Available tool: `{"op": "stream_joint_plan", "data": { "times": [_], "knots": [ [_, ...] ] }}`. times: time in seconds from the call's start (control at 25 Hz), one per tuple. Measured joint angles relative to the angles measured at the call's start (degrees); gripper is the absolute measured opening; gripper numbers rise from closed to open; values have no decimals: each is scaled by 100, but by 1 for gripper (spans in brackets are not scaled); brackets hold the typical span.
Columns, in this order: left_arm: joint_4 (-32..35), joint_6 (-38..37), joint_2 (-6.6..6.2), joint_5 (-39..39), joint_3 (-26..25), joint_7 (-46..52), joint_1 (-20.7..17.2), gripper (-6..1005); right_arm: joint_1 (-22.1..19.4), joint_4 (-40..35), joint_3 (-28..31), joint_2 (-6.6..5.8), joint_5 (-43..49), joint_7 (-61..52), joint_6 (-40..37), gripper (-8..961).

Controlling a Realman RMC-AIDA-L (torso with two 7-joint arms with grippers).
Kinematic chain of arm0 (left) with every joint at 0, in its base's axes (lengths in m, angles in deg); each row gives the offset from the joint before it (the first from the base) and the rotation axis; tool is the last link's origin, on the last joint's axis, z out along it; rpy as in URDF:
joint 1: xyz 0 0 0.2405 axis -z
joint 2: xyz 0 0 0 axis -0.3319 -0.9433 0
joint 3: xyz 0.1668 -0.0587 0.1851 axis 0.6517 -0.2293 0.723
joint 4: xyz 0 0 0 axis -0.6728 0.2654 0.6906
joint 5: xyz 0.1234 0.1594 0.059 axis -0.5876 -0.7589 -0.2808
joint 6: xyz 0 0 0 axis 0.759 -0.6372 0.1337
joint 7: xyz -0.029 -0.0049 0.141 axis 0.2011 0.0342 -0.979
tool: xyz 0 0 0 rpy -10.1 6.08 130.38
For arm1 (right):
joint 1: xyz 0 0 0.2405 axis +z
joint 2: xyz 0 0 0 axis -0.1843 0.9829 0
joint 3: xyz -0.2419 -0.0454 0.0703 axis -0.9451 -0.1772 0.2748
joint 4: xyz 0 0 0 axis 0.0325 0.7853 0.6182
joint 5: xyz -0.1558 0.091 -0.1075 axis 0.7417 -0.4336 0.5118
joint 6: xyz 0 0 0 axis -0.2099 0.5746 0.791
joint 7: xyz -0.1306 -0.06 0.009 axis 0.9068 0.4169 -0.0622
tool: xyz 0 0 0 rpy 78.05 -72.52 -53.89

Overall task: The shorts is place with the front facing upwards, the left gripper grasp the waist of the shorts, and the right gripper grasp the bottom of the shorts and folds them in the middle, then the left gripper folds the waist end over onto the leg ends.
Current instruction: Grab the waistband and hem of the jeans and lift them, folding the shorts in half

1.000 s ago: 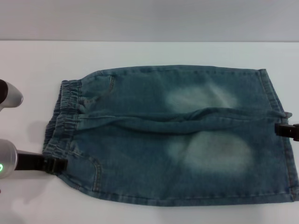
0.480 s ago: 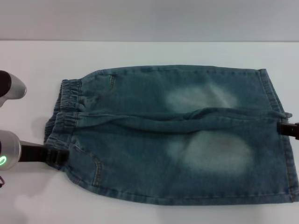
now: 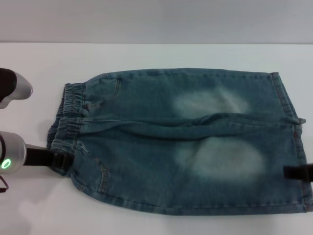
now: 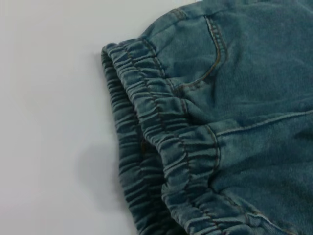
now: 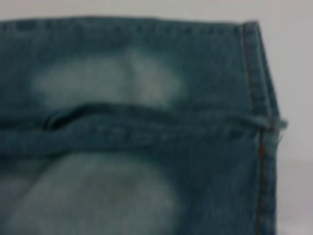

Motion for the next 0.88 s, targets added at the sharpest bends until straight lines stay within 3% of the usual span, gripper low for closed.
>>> {"op": "stream_joint_plan", "data": {
  "times": [0.48,0.88],
  "knots": [
    [63,36,0,26,-22,-13,127,318,-2,16,-400,-7,690,-542,403,700],
    [75,21,0,26,-22,-5,248,225,87,-260,-561,2,705,-551,334,695]
  ]
}}
